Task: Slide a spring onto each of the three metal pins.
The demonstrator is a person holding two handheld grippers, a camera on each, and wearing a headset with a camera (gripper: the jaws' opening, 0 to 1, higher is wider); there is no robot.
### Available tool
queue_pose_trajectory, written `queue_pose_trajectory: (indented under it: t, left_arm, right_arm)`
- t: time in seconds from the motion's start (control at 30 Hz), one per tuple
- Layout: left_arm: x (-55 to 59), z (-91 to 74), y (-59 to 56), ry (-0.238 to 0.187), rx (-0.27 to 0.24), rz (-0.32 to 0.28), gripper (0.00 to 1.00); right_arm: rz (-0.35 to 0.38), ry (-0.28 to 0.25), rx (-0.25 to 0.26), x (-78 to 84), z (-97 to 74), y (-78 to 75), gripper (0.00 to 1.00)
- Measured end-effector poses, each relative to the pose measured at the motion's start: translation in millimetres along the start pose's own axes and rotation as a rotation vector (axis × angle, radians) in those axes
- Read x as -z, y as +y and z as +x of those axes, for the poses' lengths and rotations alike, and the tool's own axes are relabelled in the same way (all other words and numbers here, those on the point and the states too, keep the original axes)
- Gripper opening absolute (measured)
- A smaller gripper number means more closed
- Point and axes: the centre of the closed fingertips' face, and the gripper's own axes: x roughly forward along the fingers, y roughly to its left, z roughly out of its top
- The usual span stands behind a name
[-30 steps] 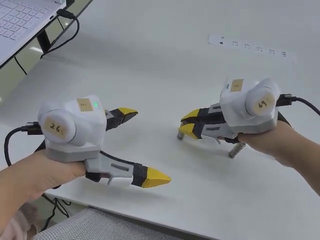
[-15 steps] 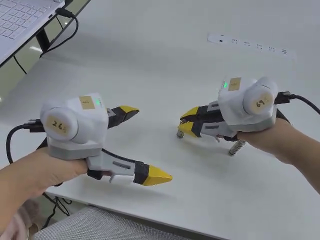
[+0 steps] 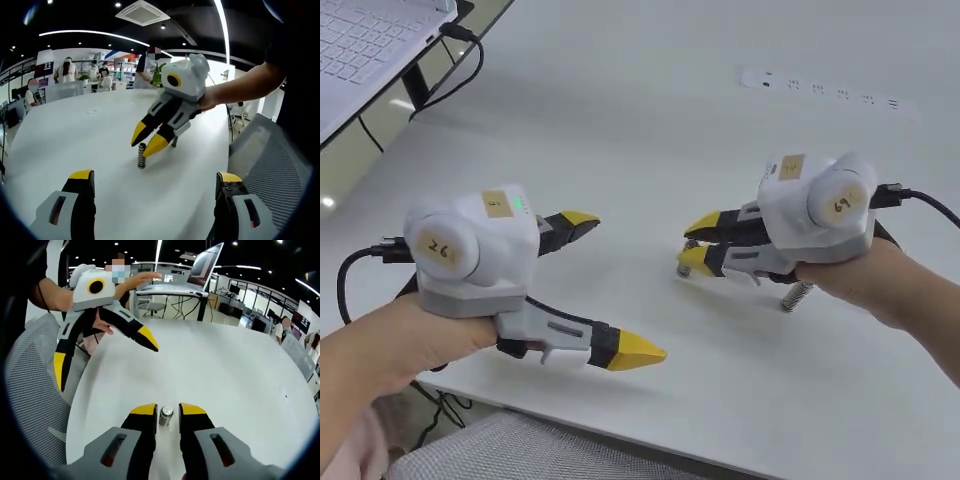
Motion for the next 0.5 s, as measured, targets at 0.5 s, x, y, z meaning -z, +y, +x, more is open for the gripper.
queue_pose_trajectory:
  t: [0.5]
  left_arm:
    - [-22.9,8.9,-4.9,0.008,0.01,0.049,0.98]
  right_arm:
    - [0.054,-0.093,0.036,-7.1,-36.2,5.9,0.33]
